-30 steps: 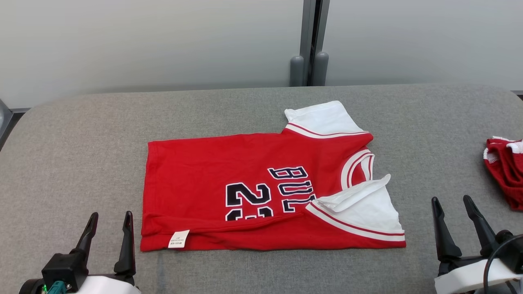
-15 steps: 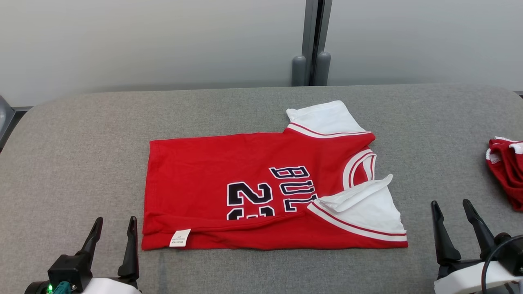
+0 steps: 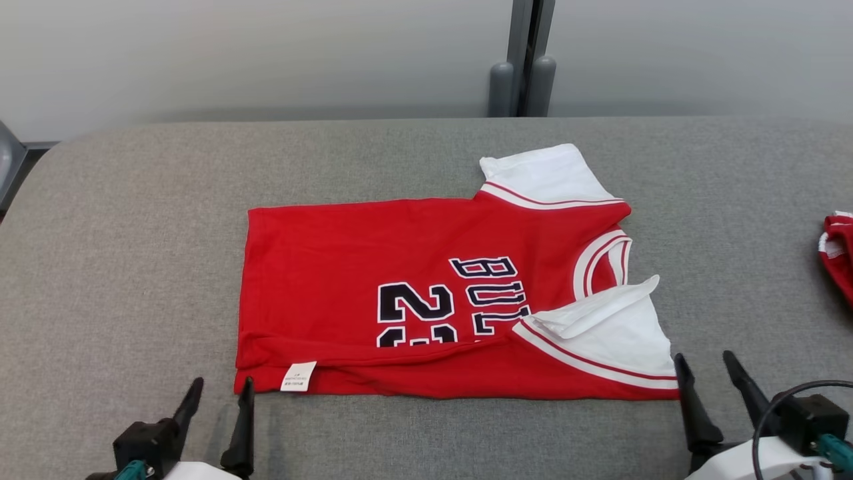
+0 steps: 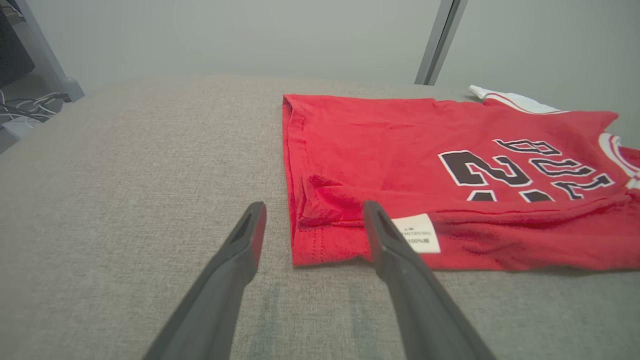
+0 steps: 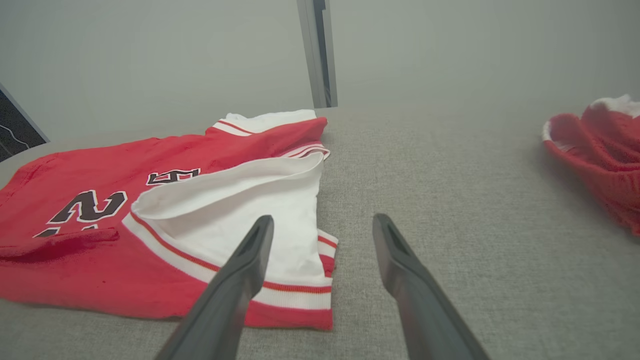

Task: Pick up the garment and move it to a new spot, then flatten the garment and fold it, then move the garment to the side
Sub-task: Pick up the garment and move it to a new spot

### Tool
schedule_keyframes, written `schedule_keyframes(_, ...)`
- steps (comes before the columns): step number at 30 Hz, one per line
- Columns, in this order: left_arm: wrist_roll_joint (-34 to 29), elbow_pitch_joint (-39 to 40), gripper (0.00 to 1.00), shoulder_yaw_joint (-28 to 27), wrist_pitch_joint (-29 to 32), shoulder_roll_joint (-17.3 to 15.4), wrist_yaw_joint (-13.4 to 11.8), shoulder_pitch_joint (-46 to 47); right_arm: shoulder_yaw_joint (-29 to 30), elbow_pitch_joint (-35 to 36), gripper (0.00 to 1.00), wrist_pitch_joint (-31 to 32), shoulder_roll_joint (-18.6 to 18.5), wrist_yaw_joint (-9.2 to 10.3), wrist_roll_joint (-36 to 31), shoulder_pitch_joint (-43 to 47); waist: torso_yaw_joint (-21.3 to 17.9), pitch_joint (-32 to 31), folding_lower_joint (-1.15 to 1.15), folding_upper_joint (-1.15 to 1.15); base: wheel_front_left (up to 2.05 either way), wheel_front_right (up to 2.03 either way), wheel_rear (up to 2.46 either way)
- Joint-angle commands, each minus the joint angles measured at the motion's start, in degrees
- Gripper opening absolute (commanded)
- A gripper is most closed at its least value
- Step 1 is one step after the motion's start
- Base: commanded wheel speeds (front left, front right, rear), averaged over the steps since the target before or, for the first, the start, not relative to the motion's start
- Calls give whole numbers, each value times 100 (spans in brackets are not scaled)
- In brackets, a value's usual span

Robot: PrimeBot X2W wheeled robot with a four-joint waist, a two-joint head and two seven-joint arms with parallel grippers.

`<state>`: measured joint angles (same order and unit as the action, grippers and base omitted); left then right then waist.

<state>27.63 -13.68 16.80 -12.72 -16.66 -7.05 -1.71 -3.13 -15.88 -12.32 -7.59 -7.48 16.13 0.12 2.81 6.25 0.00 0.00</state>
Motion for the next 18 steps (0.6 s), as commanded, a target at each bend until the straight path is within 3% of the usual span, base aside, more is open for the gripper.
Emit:
schedule_keyframes(1, 53, -96, 100, 17, -23, 38, 65, 154, -45, -73, 100, -3, -1, -4, 43, -74, 29, 73, 0, 0, 0, 0, 0)
schedule_keyframes(11, 358, -1324, 100, 166, 107, 228, 557, 618, -397, -919, 100, -95, 57, -3, 268, -400, 85, 308, 0, 0, 0, 0, 0)
schedule_keyframes(18, 467, -1728, 100, 137, 29, 223, 759, 932, -618, -1388, 100, -181, 20, -3, 419, -668, 41, 343, 0, 0, 0, 0, 0)
